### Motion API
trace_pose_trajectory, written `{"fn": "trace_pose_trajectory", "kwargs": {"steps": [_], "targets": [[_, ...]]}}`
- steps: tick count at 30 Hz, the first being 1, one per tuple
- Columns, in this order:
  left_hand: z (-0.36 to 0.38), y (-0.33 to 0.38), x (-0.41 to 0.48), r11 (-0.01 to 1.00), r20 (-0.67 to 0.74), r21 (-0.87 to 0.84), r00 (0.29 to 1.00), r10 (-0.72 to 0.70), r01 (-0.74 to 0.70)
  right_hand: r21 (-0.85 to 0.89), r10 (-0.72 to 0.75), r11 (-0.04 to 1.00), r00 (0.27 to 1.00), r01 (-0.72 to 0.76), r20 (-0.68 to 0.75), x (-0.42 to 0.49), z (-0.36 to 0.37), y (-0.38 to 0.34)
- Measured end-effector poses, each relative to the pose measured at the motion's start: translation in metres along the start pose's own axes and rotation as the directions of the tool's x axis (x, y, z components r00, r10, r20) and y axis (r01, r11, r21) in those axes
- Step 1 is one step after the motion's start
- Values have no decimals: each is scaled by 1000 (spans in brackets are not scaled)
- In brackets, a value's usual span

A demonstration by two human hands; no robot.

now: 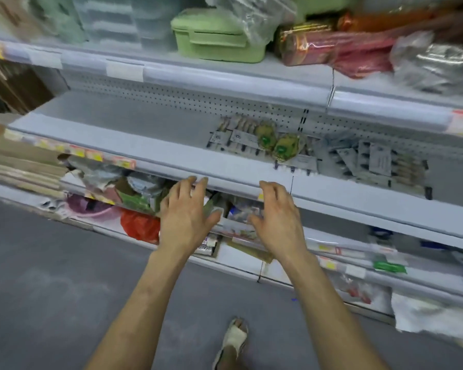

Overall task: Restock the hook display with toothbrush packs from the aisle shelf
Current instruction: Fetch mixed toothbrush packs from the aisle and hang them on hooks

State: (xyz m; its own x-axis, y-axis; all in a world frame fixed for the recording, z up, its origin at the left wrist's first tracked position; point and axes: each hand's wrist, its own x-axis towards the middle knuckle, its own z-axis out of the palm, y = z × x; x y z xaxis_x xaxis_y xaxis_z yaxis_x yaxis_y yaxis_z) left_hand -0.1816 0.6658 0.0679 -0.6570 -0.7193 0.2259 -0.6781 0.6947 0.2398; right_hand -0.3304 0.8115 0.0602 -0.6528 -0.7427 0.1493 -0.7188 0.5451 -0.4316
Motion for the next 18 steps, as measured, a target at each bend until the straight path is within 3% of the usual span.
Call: {"fn": "trace_pose_trajectory", "kwargs": {"steps": [8, 18], "targets": [[38, -3, 102, 986, 73, -92, 986, 147, -140, 56, 123, 991, 992, -122, -8, 84, 23, 24], [110, -22, 231, 947, 229, -305, 958, 171, -96, 161, 395, 906, 919, -391, 9, 177, 40, 75]]}}
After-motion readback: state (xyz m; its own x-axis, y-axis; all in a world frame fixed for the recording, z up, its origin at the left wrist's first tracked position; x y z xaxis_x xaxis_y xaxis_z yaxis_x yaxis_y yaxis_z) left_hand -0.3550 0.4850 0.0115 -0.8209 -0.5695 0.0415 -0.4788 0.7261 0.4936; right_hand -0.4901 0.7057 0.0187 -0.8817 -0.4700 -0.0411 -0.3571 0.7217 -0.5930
